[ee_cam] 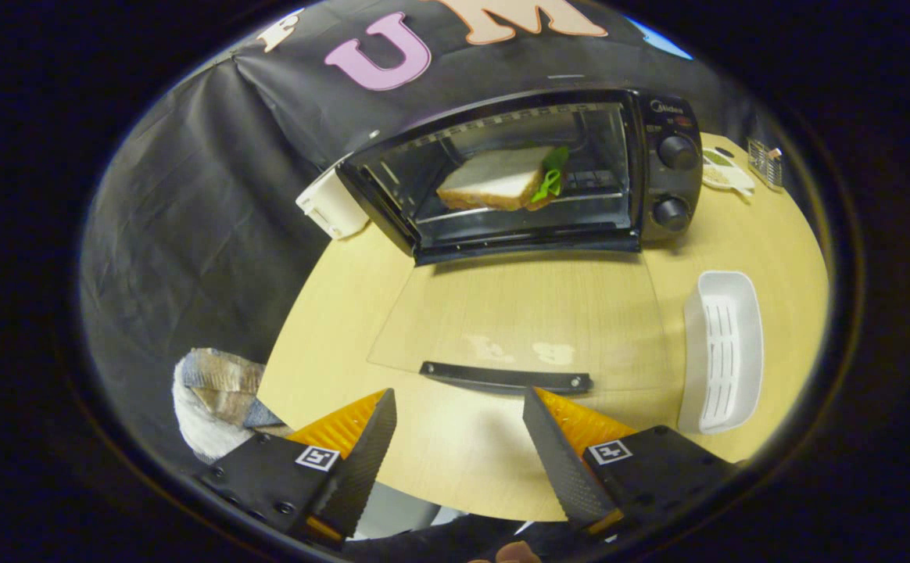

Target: Open the toaster oven, put the food inside, and close the toaster oven door.

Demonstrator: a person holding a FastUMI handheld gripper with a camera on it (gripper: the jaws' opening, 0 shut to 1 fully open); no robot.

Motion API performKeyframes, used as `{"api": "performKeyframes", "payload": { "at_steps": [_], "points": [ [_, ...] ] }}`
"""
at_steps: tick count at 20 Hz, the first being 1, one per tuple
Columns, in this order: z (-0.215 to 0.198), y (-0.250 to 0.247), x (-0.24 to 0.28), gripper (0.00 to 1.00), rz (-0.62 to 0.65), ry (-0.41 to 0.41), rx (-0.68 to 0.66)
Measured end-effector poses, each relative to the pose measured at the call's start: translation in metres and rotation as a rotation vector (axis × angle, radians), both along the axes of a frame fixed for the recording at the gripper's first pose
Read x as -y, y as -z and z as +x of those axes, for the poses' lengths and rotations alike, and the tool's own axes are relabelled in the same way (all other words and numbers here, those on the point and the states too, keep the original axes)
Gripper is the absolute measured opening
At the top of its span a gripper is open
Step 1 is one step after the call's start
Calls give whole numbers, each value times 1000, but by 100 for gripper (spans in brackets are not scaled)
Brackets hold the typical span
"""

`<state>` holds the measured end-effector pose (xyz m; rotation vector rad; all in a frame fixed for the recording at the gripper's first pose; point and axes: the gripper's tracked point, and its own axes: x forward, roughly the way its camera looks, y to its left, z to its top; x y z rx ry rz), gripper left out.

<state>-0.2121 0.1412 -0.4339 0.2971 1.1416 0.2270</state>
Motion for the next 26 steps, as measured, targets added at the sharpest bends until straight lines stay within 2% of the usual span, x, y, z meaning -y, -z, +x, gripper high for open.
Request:
{"api": "performKeyframes", "payload": {
  "at_steps": [6,12,18,23,26],
  "points": [
    [-26,39,28,99,-133,-45,-120],
    [-24,53,45,99,-182,-51,-138],
    [-15,64,65,98,-250,-34,-148],
    [-2,67,76,98,-274,25,-156],
    [-1,66,76,98,-287,12,-152]
  ]
}}
